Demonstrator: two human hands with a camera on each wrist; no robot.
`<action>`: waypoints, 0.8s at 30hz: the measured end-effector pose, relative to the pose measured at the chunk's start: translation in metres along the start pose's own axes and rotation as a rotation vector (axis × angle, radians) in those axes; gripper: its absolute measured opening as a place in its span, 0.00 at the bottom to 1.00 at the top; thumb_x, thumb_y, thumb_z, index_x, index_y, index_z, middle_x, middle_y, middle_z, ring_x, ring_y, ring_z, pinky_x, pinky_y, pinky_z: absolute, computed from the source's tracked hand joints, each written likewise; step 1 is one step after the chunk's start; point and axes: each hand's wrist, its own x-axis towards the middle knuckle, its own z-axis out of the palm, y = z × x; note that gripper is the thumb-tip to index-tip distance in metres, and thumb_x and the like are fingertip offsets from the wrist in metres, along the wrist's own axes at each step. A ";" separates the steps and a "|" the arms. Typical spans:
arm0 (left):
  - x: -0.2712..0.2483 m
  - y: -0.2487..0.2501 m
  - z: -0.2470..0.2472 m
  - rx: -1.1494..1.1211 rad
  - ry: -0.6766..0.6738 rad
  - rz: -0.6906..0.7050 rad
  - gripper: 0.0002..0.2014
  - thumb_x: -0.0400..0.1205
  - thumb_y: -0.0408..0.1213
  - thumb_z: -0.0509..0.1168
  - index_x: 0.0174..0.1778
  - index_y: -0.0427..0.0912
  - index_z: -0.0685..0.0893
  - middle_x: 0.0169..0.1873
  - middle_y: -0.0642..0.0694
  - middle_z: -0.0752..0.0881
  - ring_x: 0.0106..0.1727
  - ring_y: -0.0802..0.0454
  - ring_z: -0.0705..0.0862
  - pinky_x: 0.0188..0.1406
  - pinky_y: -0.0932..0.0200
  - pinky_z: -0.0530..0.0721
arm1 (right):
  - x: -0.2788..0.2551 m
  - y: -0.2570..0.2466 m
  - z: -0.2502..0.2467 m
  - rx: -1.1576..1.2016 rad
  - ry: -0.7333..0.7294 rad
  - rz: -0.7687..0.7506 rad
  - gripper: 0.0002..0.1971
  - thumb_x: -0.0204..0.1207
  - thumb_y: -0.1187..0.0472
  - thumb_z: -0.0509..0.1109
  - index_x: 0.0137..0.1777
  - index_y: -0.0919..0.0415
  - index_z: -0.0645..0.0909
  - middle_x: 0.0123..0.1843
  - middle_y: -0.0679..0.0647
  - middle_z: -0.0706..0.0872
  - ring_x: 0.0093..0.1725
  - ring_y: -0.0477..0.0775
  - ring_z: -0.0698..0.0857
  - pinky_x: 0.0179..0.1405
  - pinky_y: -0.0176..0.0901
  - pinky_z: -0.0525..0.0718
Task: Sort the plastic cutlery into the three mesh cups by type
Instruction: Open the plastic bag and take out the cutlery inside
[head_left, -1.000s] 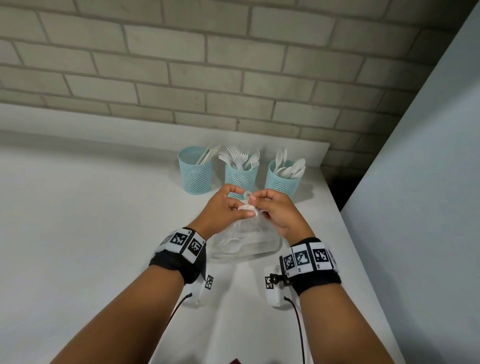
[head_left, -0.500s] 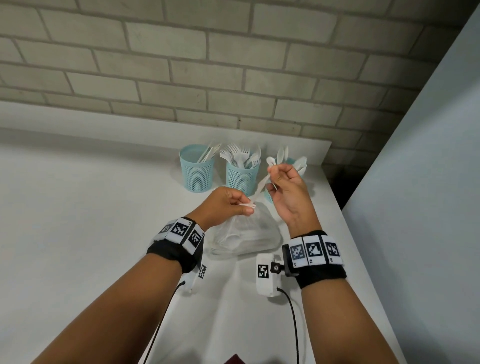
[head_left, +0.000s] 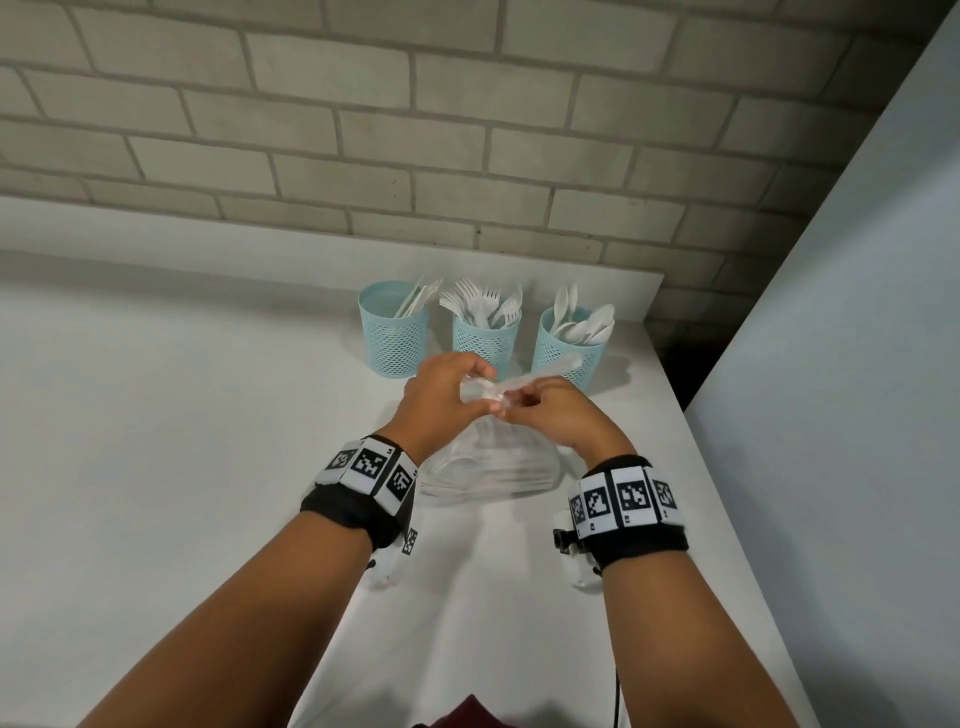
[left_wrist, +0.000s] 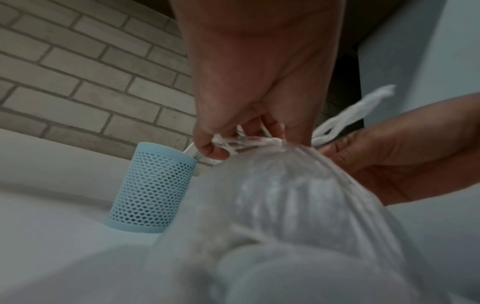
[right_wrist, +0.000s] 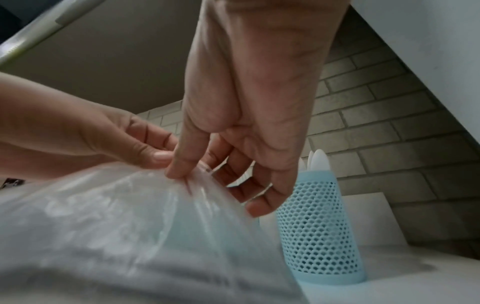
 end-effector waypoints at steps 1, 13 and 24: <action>-0.001 0.000 0.000 0.074 0.058 -0.006 0.21 0.67 0.44 0.79 0.52 0.44 0.82 0.48 0.54 0.77 0.54 0.52 0.76 0.55 0.55 0.76 | 0.000 0.001 0.001 0.030 0.015 -0.029 0.12 0.73 0.61 0.75 0.53 0.67 0.85 0.46 0.55 0.85 0.47 0.49 0.82 0.51 0.42 0.77; -0.003 0.002 -0.007 0.157 -0.134 -0.115 0.11 0.70 0.47 0.76 0.41 0.45 0.88 0.32 0.56 0.81 0.41 0.52 0.81 0.48 0.55 0.77 | -0.005 0.011 0.006 0.268 0.141 -0.101 0.06 0.66 0.68 0.79 0.37 0.58 0.87 0.37 0.55 0.88 0.40 0.49 0.85 0.51 0.39 0.83; -0.004 -0.005 -0.023 -0.108 -0.077 -0.126 0.12 0.69 0.39 0.78 0.29 0.47 0.80 0.28 0.53 0.80 0.31 0.59 0.74 0.32 0.73 0.70 | -0.005 0.019 0.000 0.364 0.214 -0.119 0.07 0.69 0.70 0.76 0.37 0.59 0.83 0.36 0.52 0.85 0.39 0.46 0.82 0.51 0.38 0.80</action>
